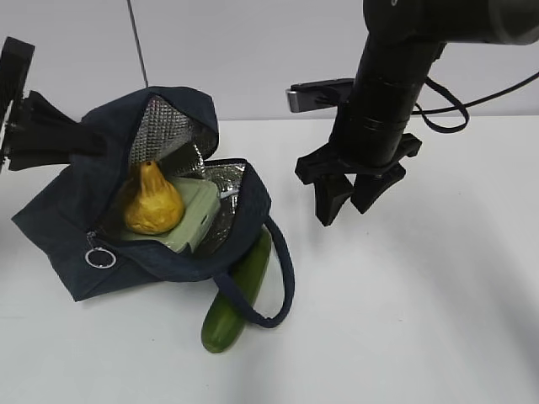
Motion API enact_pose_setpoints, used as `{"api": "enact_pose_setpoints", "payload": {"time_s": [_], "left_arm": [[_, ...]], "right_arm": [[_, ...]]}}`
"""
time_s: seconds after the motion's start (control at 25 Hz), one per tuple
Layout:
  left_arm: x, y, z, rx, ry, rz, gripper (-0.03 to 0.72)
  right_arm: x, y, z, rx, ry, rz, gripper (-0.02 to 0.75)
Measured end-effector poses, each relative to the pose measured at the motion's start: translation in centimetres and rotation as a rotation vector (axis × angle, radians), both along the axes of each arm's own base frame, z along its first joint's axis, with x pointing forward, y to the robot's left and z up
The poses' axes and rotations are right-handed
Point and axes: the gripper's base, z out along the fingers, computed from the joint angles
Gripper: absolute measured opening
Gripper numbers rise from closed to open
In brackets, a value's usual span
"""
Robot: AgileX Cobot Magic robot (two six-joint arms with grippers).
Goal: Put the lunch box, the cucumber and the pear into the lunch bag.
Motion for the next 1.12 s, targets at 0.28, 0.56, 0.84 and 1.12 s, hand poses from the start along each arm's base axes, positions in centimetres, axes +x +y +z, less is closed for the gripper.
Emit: {"api": "enact_pose_setpoints", "payload": {"time_s": [0.28, 0.56, 0.84, 1.12], "left_arm": [[-0.4, -0.4, -2.9, -0.157, 0.030, 0.049, 0.002], [-0.7, -0.2, -4.9, -0.236, 0.042, 0.109, 0.002], [-0.5, -0.2, -4.7, -0.256, 0.028, 0.131, 0.002], [0.0, -0.1, -4.4, -0.298, 0.002, 0.179, 0.002]], "right_arm": [[-0.4, 0.3, -0.5, 0.042, 0.038, -0.006, 0.444], [-2.0, -0.2, -3.5, 0.016, 0.134, -0.017, 0.445], [-1.2, -0.1, -5.3, 0.050, -0.009, -0.065, 0.444], [-0.7, 0.0, -6.8, 0.046, -0.015, -0.071, 0.445]]}}
